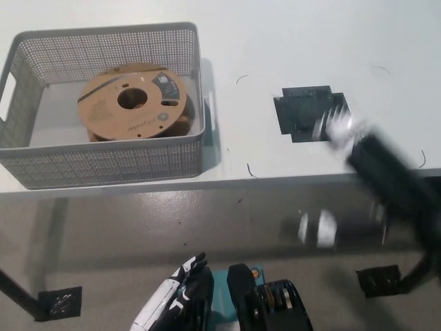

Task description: Use the right hand to pick up a 3d printing filament and place it into a container on the left side

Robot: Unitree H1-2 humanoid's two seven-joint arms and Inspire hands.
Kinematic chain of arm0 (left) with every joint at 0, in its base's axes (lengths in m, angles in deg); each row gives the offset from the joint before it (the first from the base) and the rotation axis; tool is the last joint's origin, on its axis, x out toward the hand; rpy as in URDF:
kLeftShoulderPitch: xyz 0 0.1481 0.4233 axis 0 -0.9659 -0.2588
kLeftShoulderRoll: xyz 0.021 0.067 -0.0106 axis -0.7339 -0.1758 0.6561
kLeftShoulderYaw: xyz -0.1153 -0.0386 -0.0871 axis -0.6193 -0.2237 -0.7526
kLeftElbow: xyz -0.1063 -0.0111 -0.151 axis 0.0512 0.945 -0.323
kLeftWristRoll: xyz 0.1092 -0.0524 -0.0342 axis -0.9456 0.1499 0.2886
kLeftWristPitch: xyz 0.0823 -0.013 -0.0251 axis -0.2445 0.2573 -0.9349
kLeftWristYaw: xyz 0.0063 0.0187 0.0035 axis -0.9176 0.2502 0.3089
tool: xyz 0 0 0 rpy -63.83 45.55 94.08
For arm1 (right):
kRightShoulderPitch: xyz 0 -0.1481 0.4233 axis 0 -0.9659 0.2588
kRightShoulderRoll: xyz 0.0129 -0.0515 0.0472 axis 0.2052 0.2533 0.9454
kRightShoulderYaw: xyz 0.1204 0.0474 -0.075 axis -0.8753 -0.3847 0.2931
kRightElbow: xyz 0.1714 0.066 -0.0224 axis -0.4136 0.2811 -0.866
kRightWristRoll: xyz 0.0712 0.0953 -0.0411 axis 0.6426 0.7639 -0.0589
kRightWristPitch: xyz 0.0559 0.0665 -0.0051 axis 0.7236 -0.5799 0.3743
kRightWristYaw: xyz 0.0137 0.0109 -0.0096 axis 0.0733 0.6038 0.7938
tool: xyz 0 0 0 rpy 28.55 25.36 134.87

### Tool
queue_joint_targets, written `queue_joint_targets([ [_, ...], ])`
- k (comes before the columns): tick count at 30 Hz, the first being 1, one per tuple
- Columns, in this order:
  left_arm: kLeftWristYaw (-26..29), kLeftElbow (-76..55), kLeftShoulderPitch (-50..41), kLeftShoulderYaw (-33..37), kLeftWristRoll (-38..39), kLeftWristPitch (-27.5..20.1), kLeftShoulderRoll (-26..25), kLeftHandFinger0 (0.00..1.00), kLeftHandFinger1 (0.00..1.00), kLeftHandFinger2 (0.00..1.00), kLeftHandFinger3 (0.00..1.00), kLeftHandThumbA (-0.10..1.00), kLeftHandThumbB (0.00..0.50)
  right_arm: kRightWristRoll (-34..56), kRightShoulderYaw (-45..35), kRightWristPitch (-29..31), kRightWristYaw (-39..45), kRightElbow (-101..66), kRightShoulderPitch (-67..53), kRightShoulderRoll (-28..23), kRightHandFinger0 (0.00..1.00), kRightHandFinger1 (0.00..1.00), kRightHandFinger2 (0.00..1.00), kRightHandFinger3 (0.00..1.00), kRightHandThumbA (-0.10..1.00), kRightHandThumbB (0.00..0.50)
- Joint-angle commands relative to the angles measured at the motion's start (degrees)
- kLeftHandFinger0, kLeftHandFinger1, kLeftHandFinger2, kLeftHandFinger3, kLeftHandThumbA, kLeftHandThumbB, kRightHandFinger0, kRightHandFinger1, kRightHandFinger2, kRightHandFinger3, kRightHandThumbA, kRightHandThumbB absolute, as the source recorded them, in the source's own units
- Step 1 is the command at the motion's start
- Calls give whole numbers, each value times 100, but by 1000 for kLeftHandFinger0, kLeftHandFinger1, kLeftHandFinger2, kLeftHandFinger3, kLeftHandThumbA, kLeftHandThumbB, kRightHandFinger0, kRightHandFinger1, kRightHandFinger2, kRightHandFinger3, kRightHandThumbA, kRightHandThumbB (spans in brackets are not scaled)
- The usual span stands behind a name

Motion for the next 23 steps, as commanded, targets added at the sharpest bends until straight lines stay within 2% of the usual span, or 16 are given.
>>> queue_joint_targets([
  [1,303,-240,-118,-188,2,-269,102,1000,1000,1000,1000,1000,347,1080,111,1838,-1344,-2024,-1670,810,1000,1000,1000,1000,1000,470],
  [3,283,-257,-123,-206,16,-256,95,1000,1000,1000,1000,1000,351,322,-24,2016,-1481,-1823,-2314,1101,1000,1000,1000,1000,1000,447],
  [4,283,-253,-128,-213,8,-275,89,1000,1000,1000,1000,1000,344,228,-65,2763,-1743,-1171,-2625,1144,1000,1000,1000,1000,1000,350],
  [5,288,-252,-137,-226,5,-287,83,1000,1000,1000,1000,1000,345,253,-63,2844,-1885,-881,-2846,1185,1000,1000,1000,1000,1000,323],
  [9,296,-255,-190,-260,16,-350,85,1000,1000,1000,1000,1000,324,-380,-47,2844,-2342,85,-3296,1340,1000,1000,1000,1000,1000,295],
  [11,318,-245,-197,-271,-35,-385,90,1000,1000,1000,1000,1000,306,-307,-73,2844,-2389,951,-3206,1359,1000,1000,1000,1000,1000,325],
  [12,325,-239,-193,-276,-55,-396,97,1000,1000,1000,1000,1000,305,-246,-72,2844,-2424,1228,-3153,1362,1000,1000,1000,1000,1000,324],
  [15,328,-199,-190,-330,-5,-371,145,1000,1000,1000,1000,1000,341,-34,-55,2844,-2644,2349,-2725,1334,1000,1000,1000,1000,1000,324],
  [16,329,-195,-190,-336,-21,-370,148,1000,1000,1000,1000,1000,347,-43,-18,2844,-2743,2625,-2604,1298,1000,1000,1000,1000,1000,311],
  [21,315,-202,-169,-349,-70,-365,149,1000,1000,1000,1000,1000,335,-201,106,2844,-3198,3712,-2194,1198,1000,1000,1000,1000,1000,276],
  [23,308,-196,-168,-351,-61,-384,147,1000,1000,1000,1000,1000,335,-223,126,2844,-3249,3931,-2132,1196,1000,1000,1000,1000,1000,276],
])
